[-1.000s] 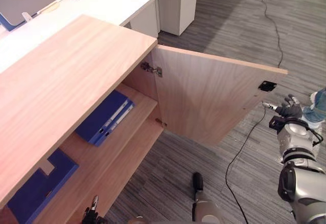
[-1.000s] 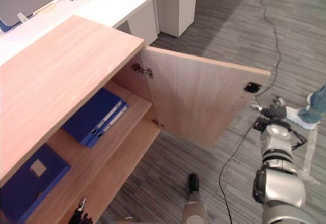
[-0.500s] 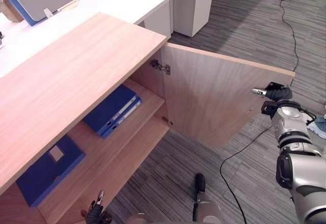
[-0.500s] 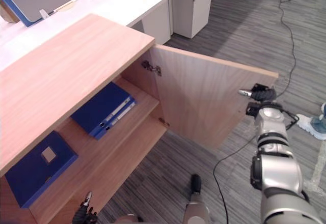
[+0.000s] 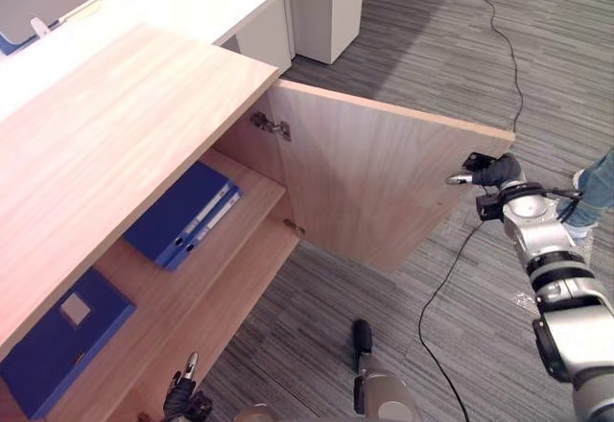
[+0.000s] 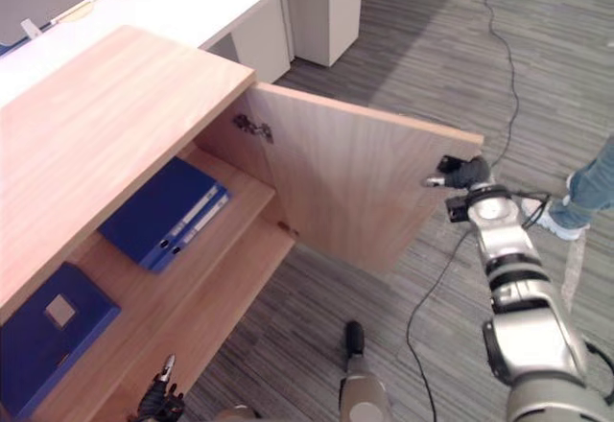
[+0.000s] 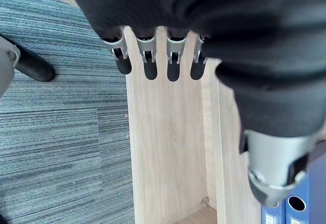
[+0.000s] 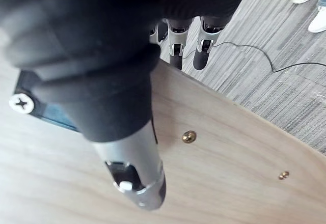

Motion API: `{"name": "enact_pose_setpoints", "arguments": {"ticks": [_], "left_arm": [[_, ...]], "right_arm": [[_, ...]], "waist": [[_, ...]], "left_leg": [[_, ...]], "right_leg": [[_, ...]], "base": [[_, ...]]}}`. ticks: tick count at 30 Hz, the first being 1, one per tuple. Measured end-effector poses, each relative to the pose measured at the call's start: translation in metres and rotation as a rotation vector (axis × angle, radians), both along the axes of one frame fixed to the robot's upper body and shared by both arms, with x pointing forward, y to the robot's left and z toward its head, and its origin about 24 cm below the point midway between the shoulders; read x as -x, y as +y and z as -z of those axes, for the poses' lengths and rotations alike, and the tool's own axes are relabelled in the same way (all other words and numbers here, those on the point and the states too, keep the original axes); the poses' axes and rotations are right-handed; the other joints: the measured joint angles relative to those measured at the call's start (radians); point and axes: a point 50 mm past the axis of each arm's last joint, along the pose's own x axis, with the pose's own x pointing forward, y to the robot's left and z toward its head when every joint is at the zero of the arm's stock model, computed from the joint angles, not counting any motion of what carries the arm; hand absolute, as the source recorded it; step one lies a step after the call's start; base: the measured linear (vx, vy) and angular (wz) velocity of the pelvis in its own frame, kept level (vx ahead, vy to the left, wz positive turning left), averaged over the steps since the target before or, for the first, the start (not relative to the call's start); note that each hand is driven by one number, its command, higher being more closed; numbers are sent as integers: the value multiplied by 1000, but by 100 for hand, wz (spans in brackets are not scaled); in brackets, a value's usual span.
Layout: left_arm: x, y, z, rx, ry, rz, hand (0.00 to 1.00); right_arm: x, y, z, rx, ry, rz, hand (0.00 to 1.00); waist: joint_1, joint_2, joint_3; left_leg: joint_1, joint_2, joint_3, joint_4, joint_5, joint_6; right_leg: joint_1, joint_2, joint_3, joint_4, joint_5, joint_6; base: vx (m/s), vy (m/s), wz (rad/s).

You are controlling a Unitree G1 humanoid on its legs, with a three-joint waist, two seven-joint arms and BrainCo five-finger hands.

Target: Walk over to the cabinet, pick up the folder, carry it to the office cabinet, place the folder inside the office cabinet, then close the office cabinet door

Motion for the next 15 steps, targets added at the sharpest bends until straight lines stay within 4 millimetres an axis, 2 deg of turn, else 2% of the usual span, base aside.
{"name": "enact_pose_setpoints", "arguments": {"ticks": [1,2,3,4,5,6,10,12,15], "left_arm": [[0,1,0,-7,3,8,0],[0,4,-1,-15,7,9,0],[2,3,1,-12,21,14,0],[5,2,3,-5,31,11,0],[8,7,3,-15,50,12,0],[9,6,5,-16,68,26,0],[-3,2,4,-11,44,48,0],[-8,1,2,-11,33,52,0],[-8,3,2,-17,31,49,0]], "right_arm": [[3,8,3,38,16,-57,0],[8,21,10,101,59,-161,0],[13,33,18,148,112,-267,0],[15,41,22,158,134,-312,0],[19,57,31,183,177,-416,0],[24,73,39,228,220,-522,0],[42,118,59,268,293,-795,0],[47,129,67,266,319,-846,0],[57,150,79,262,359,-942,0]], "waist": [[-12,-6,2],[-16,-28,3],[-11,-25,-6],[-9,-19,-13],[-13,-50,-21],[-4,-61,-26],[8,-69,-29],[11,-75,-31],[27,-106,-48]], "left_leg": [[0,0,3,3,0,0],[0,0,27,15,-9,19],[-2,24,51,16,-45,73],[-12,37,62,17,-48,71],[-17,30,60,18,-49,68],[-18,34,55,19,-49,69],[-41,55,54,47,-48,73],[-40,63,52,68,-54,82],[-42,64,53,80,-63,72]], "right_leg": [[-1,1,0,0,0,0],[-6,5,6,-6,-1,1],[-24,23,7,9,-17,18],[-50,33,8,52,-22,-9],[-84,43,18,123,-39,-34],[-69,61,15,77,-25,-41],[-50,87,13,2,21,-55],[-39,91,12,2,21,-55],[-36,89,13,1,19,-57]], "base": [[-64,26,-22],[-103,31,-46],[-102,13,-55],[-37,5,-48],[21,-28,-40],[39,-56,-33],[0,-56,-11],[-40,2,-1],[-68,42,-2]]}}
